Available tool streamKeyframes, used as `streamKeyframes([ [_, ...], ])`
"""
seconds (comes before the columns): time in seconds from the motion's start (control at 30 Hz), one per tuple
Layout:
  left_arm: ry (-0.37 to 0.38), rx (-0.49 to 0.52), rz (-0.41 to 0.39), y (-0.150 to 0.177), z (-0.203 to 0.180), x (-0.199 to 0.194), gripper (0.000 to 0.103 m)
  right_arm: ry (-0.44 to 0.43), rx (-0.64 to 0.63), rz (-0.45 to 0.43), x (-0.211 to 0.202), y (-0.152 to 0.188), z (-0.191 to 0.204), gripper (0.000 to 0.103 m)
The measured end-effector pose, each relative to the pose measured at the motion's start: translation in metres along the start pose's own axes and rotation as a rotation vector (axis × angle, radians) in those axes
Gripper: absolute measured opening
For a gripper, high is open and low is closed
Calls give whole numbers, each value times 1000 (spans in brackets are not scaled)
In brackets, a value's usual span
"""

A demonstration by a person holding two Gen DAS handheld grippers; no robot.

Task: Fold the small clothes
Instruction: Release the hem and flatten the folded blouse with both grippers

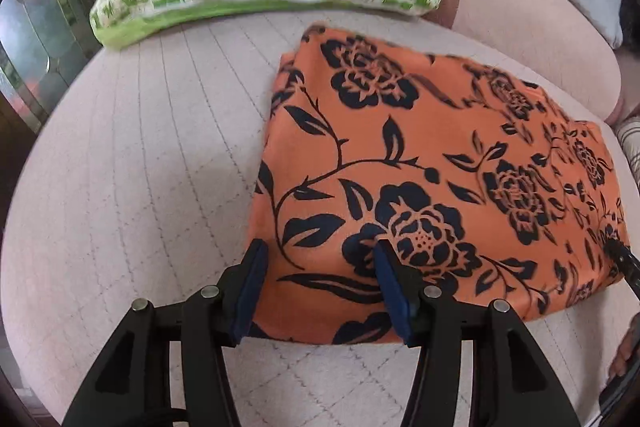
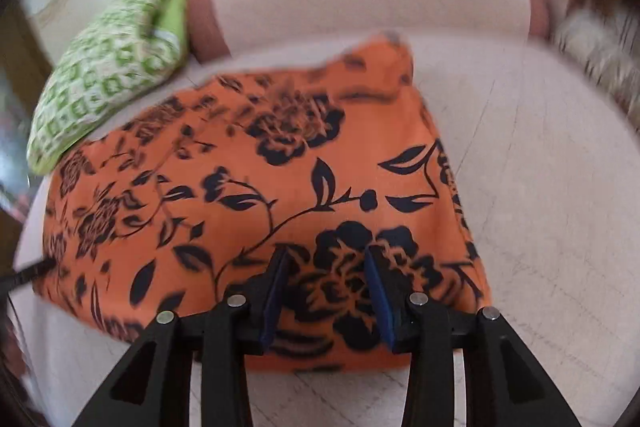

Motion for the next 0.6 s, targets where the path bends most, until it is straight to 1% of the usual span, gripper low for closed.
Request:
streamKeyframes([
  [0.03, 9, -13, -21, -2, 1, -7, 56, 4, 0, 24, -5, 1, 3, 46],
  [0.07, 17, -30, -37, -2, 2, -13, 56, -31, 25, 43, -12, 1, 7, 47],
  [0.1, 25, -57, -57, -4, 4, -20, 56, -83, 63, 33, -23, 1, 10, 47],
  [0.13, 36, -68, -75, -5, 3, -25, 56, -124, 99, 11, -33, 2, 10, 51],
  [0.2, 56, -58, -98, -7, -3, -31, 56, -160, 136, -35, -51, 4, 13, 54],
  [0.23, 52, -37, -99, -6, -8, -32, 56, -174, 147, -49, -52, 3, 17, 54],
  [0.3, 20, -18, -82, -3, -12, -25, 57, -212, 177, -67, -51, 4, 21, 54],
  [0.4, -37, 6, -5, 11, -12, -1, 57, -255, 227, -50, -34, 5, 25, 54],
  [0.47, -89, 69, -23, 15, -16, 3, 57, -269, 217, -29, -23, 8, 37, 54],
  [0.53, -131, 125, -35, 19, -20, 2, 57, -262, 166, 29, -7, 21, 50, 54],
  [0.57, -132, 126, -37, 21, -20, 2, 58, -218, 119, 83, 8, 33, 54, 55],
  [0.6, -132, 128, -43, 25, -19, 1, 58, -185, 61, 81, 12, 39, 57, 55],
])
Point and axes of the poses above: each gripper's, at about its wrist camera, not at the fingertips, and x roughly the way its jaws point, z to its left, y to its underside, the point moved 10 cm from there along x, roughly the way its jaws point, and after that the axes turned 3 degrees about x, right-handed, at the moved point
